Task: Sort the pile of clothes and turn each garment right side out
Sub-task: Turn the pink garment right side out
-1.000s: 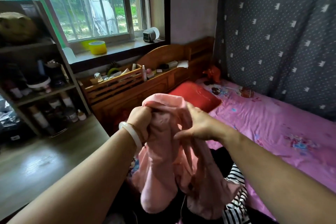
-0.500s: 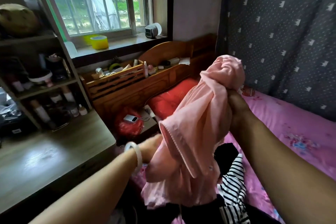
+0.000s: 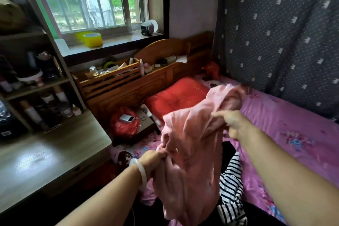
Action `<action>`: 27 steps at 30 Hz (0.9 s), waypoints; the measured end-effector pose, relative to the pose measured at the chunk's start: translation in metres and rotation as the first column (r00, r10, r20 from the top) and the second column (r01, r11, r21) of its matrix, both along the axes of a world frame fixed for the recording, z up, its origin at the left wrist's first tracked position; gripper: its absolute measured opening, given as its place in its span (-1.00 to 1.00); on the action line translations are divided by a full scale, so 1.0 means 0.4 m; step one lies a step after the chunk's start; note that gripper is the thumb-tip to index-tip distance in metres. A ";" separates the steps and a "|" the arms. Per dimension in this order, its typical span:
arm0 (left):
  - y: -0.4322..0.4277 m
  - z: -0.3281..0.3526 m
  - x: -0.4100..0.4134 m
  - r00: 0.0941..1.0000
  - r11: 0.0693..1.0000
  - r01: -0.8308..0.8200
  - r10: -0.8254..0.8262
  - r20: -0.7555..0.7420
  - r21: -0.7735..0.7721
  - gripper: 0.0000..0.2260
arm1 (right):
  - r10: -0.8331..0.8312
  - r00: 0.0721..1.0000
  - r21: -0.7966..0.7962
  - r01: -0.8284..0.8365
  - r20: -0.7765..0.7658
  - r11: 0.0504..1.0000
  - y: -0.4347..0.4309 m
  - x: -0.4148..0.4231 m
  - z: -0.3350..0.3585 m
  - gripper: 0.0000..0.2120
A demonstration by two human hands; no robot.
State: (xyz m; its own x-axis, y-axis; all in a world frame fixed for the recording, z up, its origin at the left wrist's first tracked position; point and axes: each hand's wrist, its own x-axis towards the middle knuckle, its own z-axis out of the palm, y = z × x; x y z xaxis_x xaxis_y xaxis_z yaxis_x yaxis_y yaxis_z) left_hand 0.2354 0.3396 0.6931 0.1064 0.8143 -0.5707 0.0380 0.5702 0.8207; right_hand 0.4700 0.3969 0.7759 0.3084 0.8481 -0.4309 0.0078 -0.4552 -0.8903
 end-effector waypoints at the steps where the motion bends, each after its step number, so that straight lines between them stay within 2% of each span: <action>1: 0.017 0.003 -0.002 0.998 0.999 -0.033 0.032 0.045 0.016 -0.84 | 0.119 0.990 -0.070 -0.114 0.074 0.991 -0.024 -0.010 -0.029 -0.81; 3: 0.043 0.014 0.005 0.990 0.997 -0.069 0.071 0.126 -0.020 -0.77 | 0.339 0.938 -0.116 -0.330 0.066 0.937 -0.075 -0.042 -0.051 -0.66; 5: 0.058 0.026 0.018 0.976 0.996 -0.083 0.089 0.201 -0.038 -0.76 | 0.584 0.803 -0.095 -0.595 -0.118 0.798 -0.124 -0.083 -0.054 -0.68; 6: 0.063 0.032 0.028 0.963 0.996 -0.086 0.092 0.252 -0.034 -0.71 | 0.658 0.731 -0.065 -0.676 -0.183 0.734 -0.142 -0.097 -0.063 -0.62; 7: 0.071 0.041 0.037 0.961 0.996 -0.089 0.091 0.263 -0.019 -0.69 | 0.715 0.674 -0.022 -0.730 -0.186 0.683 -0.153 -0.115 -0.078 -0.59; 8: 0.078 0.052 0.046 0.957 0.996 -0.095 0.092 0.275 -0.006 -0.72 | 0.739 0.661 -0.010 -0.746 -0.130 0.665 -0.158 -0.132 -0.092 -0.53; 10: 0.091 0.077 0.060 0.951 0.996 -0.067 0.045 0.304 0.063 -0.86 | 0.648 0.761 -0.005 -0.648 0.040 0.762 -0.156 -0.157 -0.109 -0.60; 11: 0.097 0.095 0.058 0.943 0.994 0.011 -0.048 0.328 0.113 -0.86 | 0.551 0.831 0.011 -0.553 0.076 0.833 -0.147 -0.158 -0.111 -0.67; 13: 0.114 0.125 0.039 0.915 0.969 0.136 -0.204 0.350 0.208 -0.78 | 0.431 0.901 0.018 -0.432 0.050 0.902 -0.124 -0.142 -0.089 -0.69; 14: 0.128 0.126 0.022 0.917 0.963 0.138 -0.212 0.339 0.230 -0.77 | 0.401 0.915 0.017 -0.402 0.054 0.915 -0.110 -0.127 -0.076 -0.68; 16: 0.151 0.115 -0.014 0.949 0.961 0.061 -0.139 0.282 0.269 -0.62 | 0.401 0.915 0.031 -0.403 0.048 0.915 -0.095 -0.101 -0.035 -0.65; 17: 0.158 0.101 -0.029 0.961 0.952 0.077 -0.150 0.231 0.295 -0.50 | 0.425 0.905 0.052 -0.424 0.000 0.904 -0.090 -0.091 -0.016 -0.65; 19: 0.145 0.085 -0.046 0.957 0.918 0.209 -0.263 0.125 0.337 -0.30 | 0.480 0.865 0.121 -0.466 -0.149 0.877 -0.089 -0.087 0.033 -0.68; 21: 0.112 0.075 -0.039 0.896 0.845 0.409 -0.443 0.022 0.343 -0.22 | 0.512 0.812 0.210 -0.468 -0.282 0.858 -0.077 -0.096 0.068 -0.64; 23: 0.078 0.070 -0.016 0.826 0.766 0.549 -0.558 -0.079 0.335 -0.40 | 0.522 0.798 0.260 -0.458 -0.301 0.850 -0.059 -0.116 0.096 -0.68; 24: 0.063 0.069 -0.002 0.824 0.759 0.556 -0.558 -0.101 0.338 -0.52 | 0.518 0.802 0.265 -0.451 -0.297 0.852 -0.050 -0.128 0.109 -0.72; 26: 0.045 0.081 0.021 0.882 0.812 0.452 -0.469 -0.047 0.370 -0.69 | 0.485 0.807 0.255 -0.417 -0.338 0.872 -0.020 -0.131 0.120 -0.73; 27: 0.045 0.087 0.023 0.924 0.861 0.351 -0.383 0.014 0.369 -0.73 | 0.467 0.763 0.266 -0.385 -0.448 0.884 0.000 -0.118 0.112 -0.71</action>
State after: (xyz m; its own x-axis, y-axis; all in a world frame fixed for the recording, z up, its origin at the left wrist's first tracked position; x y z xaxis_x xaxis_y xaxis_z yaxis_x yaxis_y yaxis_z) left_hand 0.2448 0.3578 0.7279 0.4721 0.8514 -0.2286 0.1093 0.2008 0.9735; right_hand 0.4229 0.3967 0.8208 -0.3154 0.9067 -0.2802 -0.2816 -0.3714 -0.8848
